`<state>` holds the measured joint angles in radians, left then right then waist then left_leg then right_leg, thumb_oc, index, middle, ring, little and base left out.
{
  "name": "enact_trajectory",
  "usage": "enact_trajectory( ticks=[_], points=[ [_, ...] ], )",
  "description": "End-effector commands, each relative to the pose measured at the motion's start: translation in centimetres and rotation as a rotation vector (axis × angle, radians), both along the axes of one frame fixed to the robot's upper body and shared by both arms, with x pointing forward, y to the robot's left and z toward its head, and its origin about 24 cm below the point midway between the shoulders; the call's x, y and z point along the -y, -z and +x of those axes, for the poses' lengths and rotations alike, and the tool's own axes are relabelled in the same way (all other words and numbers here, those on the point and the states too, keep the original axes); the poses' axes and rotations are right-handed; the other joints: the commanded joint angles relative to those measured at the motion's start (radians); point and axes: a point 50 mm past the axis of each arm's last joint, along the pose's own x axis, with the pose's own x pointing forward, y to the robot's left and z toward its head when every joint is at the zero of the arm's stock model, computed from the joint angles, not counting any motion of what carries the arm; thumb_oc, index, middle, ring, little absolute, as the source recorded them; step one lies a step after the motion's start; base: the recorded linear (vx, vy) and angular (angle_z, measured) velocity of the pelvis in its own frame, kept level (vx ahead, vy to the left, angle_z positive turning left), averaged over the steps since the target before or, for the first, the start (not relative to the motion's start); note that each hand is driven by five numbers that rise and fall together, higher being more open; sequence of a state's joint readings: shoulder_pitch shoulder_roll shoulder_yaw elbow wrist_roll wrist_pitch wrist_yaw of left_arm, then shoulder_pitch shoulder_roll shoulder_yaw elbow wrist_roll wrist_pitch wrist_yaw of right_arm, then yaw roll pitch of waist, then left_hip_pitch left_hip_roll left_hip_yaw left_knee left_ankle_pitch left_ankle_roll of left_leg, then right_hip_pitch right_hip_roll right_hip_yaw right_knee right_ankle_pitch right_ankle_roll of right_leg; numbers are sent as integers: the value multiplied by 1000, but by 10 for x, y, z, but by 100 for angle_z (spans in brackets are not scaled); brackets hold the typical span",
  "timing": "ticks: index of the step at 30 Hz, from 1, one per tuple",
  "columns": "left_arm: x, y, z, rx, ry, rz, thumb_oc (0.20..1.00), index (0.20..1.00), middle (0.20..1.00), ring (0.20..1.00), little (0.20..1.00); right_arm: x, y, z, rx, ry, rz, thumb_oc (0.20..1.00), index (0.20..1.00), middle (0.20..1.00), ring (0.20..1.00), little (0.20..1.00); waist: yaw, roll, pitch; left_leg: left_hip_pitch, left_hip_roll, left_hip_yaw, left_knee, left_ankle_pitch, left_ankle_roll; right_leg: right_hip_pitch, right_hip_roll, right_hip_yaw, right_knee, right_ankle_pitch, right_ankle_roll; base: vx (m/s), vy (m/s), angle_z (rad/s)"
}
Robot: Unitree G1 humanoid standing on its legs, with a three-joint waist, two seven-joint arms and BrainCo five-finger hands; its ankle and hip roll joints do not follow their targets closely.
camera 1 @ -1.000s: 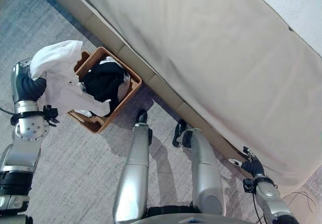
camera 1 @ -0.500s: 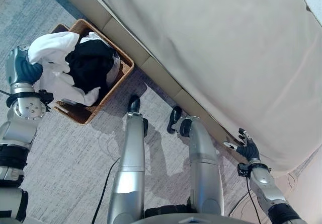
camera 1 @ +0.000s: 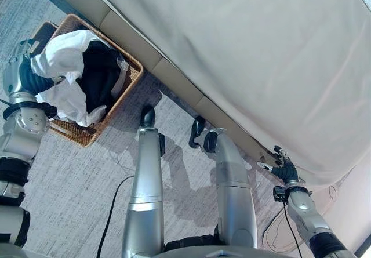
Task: Pick up clothes into the bucket
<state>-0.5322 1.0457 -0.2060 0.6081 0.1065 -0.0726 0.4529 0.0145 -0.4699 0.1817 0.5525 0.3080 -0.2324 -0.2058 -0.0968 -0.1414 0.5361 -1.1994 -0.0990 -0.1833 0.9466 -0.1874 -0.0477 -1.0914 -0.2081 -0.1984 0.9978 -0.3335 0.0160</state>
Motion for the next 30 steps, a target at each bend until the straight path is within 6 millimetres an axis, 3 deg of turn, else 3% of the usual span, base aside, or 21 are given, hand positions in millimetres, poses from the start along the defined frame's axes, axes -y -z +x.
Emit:
enact_trajectory(
  ticks=[1, 4, 6, 8, 9, 11, 18, 19, 20, 23, 24, 26, 27, 28, 30],
  points=[
    [-16, -9, -7, -49, -64, 94, 1000, 1000, 1000, 1000, 1000, 9, 1, -9, -20, -4, -27, 1000, 1000, 1000, 1000, 1000, 17, -15, -16, 80, 3, 49, -34, -64, 64, 52, -15, 50, -137, 98, 73, -31, -8, -2],
    [-17, -1, -9, -82, -64, 62, 1000, 1000, 1000, 1000, 1000, 10, 2, -9, -33, -5, -25, 1000, 1000, 1000, 1000, 1000, 20, -9, -16, 99, 6, 51, -62, -50, 62, 69, -15, 50, -160, 105, 72, -39, -19, -1],
    [-18, 26, -15, -95, -63, -60, 1000, 1000, 1000, 1000, 1000, 9, 6, -9, -52, 1, -23, 1000, 1000, 1000, 1000, 1000, 36, 6, -16, 155, 7, 52, -109, -32, 59, 117, -13, 51, -192, 109, 67, -48, -32, -3],
    [-17, 38, -18, -90, -60, -125, 1000, 1000, 1000, 1000, 1000, 10, 7, -9, -59, 6, -23, 1000, 1000, 1000, 1000, 1000, 39, 13, -16, 177, 7, 53, -124, -26, 58, 138, -12, 51, -202, 110, 65, -58, -21, -4],
    [-14, 65, -22, -84, -60, -291, 1000, 1000, 1000, 1000, 1000, 11, 7, -6, -70, 12, -36, 1000, 1000, 1000, 1000, 1000, 50, 31, -16, 227, 6, 56, -157, -14, 55, 182, -12, 52, -219, 109, 60, -65, -16, -2],
    [-13, 77, -25, -88, -66, -347, 1000, 1000, 1000, 1000, 1000, 11, 7, -6, -73, 13, -39, 1000, 1000, 1000, 1000, 1000, 51, 38, -16, 257, 5, 57, -173, -8, 54, 210, -11, 54, -228, 110, 58, -52, -10, -1],
    [33, 171, -51, 4, -51, -959, 1000, 1000, 1000, 1000, 1000, 15, 16, -5, -127, 67, -64, 1000, 1000, 1000, 1000, 1000, 57, 95, -16, 534, 8, 60, -330, 39, 34, 472, 13, 58, -345, 122, 47, -2, -44, -7],
    [40, 185, -53, 12, -60, -1064, 1000, 1000, 1000, 1000, 1000, 15, 19, -4, -140, 77, -68, 1000, 1000, 1000, 1000, 1000, 55, 103, -16, 581, 12, 59, -365, 53, 29, 520, 19, 59, -376, 131, 47, -55, -107, -4],
    [53, 198, -55, 32, -41, -1181, 1000, 1000, 1000, 1000, 1000, 19, 22, -5, -159, 98, -72, 1000, 1000, 1000, 1000, 1000, 53, 116, -16, 642, 22, 63, -426, 102, 23, 582, 28, 51, -439, 174, 38, -54, -80, 1],
    [63, 208, -58, -9, -16, -1175, 1000, 1000, 1000, 1000, 1000, 22, 25, -9, -177, 103, -99, 1000, 1000, 1000, 1000, 1000, 47, 126, -16, 741, 35, 66, -482, 114, 15, 678, 45, 59, -504, 189, 40, 16, -83, -7],
    [67, 222, -63, -67, -62, -1168, 1000, 1000, 1000, 1000, 1000, 24, 33, -16, -228, 94, -129, 1000, 1000, 1000, 1000, 1000, 45, 134, -35, 831, 50, 74, -550, 129, 10, 757, 61, 62, -570, 208, 43, 109, -132, -12],
    [68, 224, -66, -78, -58, -1151, 1000, 1000, 1000, 1000, 1000, 24, 35, -20, -247, 95, -143, 1000, 1000, 1000, 1000, 1000, 44, 138, -63, 865, 54, 77, -593, 143, 7, 787, 69, 62, -610, 221, 45, 126, -101, -18],
    [74, 236, -74, -103, -62, -1204, 1000, 1000, 1000, 1000, 1000, 25, 43, -31, -293, 91, -155, 1000, 1000, 1000, 1000, 1000, 44, 146, -113, 928, 60, 84, -657, 158, -3, 845, 84, 56, -676, 233, 48, 106, -76, -24],
    [74, 236, -74, -103, -61, -1204, 1000, 1000, 1000, 1000, 1000, 25, 43, -31, -293, 91, -155, 1000, 1000, 1000, 1000, 1000, 43, 147, -115, 927, 60, 83, -662, 163, -2, 844, 84, 55, -681, 238, 48, 195, -156, -25],
    [86, 254, -86, -188, -71, -1215, 1000, 1000, 1000, 1000, 1000, 23, 56, -48, -369, 77, -168, 1000, 1000, 1000, 1000, 1000, 38, 155, -182, 1008, 65, 89, -753, 184, -13, 924, 102, 49, -781, 255, 50, 155, -112, -12]
  ],
)
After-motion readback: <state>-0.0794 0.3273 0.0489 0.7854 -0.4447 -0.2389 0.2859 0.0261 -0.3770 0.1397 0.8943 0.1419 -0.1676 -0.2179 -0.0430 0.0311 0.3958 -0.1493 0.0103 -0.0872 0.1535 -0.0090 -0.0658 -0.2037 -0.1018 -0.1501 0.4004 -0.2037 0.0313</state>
